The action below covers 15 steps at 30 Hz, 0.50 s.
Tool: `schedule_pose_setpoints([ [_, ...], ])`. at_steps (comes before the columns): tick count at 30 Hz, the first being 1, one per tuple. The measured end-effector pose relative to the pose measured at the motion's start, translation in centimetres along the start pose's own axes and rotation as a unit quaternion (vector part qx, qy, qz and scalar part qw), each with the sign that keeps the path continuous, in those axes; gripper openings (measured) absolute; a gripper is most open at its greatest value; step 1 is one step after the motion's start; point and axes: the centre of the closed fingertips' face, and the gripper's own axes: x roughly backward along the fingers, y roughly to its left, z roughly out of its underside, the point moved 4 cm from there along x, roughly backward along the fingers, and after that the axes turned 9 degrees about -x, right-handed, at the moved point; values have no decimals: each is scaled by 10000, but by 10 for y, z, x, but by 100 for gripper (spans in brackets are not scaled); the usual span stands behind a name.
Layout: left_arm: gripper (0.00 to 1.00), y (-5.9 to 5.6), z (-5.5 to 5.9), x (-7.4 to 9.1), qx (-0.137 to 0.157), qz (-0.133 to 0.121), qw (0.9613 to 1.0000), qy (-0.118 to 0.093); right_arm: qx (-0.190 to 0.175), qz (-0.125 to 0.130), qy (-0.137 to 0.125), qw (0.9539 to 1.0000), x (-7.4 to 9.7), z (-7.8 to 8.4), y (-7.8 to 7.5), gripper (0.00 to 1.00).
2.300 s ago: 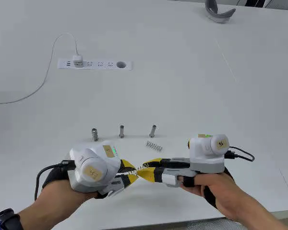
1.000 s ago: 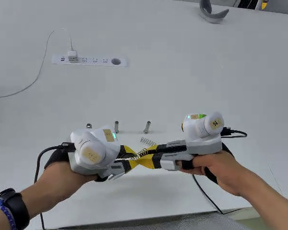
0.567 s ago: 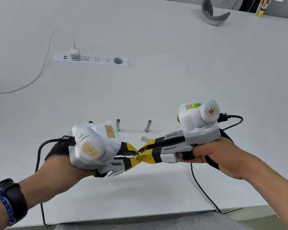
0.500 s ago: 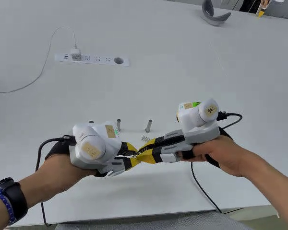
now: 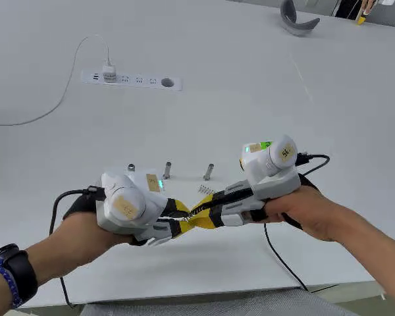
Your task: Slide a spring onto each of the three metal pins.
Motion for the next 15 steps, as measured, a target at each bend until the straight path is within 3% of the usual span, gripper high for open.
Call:
schedule_pose_setpoints([
  [6, 11, -3, 4, -2, 177, 24, 9998, -30, -50, 55, 31, 10000, -2, 3, 0, 12],
  [15, 16, -1, 15, -3, 537, -132, 9985, -47, -162, 113, -44, 9998, 4, 2, -5, 12],
])
